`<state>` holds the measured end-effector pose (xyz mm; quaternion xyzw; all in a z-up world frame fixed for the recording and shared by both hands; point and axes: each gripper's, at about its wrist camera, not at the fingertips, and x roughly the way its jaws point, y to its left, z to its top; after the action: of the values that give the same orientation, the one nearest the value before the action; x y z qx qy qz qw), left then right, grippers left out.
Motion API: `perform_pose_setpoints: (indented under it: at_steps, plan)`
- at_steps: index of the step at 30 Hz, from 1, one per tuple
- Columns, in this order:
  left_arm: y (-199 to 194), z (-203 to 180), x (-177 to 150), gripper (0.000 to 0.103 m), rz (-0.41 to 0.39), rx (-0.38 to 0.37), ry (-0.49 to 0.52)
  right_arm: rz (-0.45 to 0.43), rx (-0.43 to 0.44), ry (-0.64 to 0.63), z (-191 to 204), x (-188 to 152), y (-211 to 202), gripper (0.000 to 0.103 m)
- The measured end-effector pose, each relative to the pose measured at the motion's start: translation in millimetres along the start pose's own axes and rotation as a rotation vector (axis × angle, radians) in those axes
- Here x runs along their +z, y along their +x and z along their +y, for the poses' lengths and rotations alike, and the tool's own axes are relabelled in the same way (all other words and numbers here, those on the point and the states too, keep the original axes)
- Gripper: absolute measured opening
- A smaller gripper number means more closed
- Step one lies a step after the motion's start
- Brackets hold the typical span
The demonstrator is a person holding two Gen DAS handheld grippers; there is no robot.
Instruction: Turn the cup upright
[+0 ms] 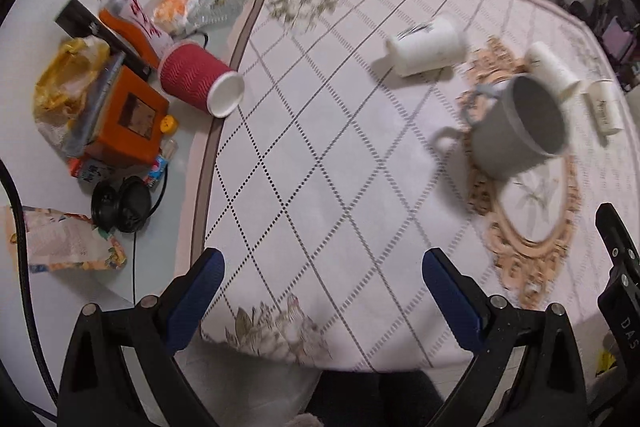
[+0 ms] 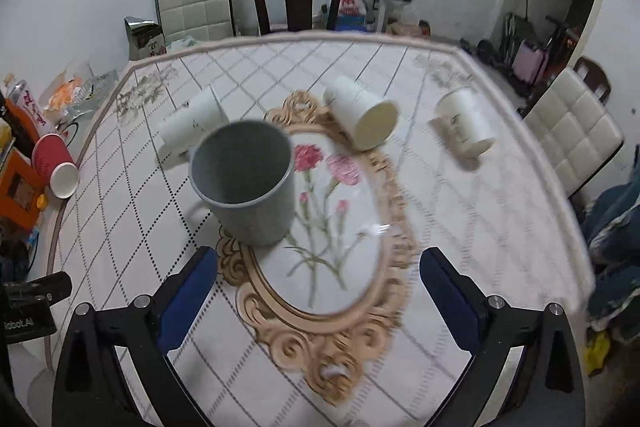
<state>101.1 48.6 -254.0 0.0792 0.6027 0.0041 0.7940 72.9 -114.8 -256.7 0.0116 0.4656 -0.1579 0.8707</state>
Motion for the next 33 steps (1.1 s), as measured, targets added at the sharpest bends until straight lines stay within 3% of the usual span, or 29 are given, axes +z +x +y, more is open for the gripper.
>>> perform_pose_setpoints:
  at_steps: [14,22,33]
  plan:
    - [-184.1,-3.9,-62.8,0.101,-0.279,-0.018,-0.040,-0.113,0.012,-0.042,-52.2,7.1,-201.4,0.103]
    - [-234.9,-7.8,-92.1,0.101,-0.356,-0.026,-0.033,-0.172,0.034,-0.027,-75.5,2.8,-276.0,0.103]
    - [-262.4,-15.2,-112.1,0.101,-0.393,-0.054,-0.054,-0.214,0.044,-0.031,-89.3,-5.5,-322.8,0.103]
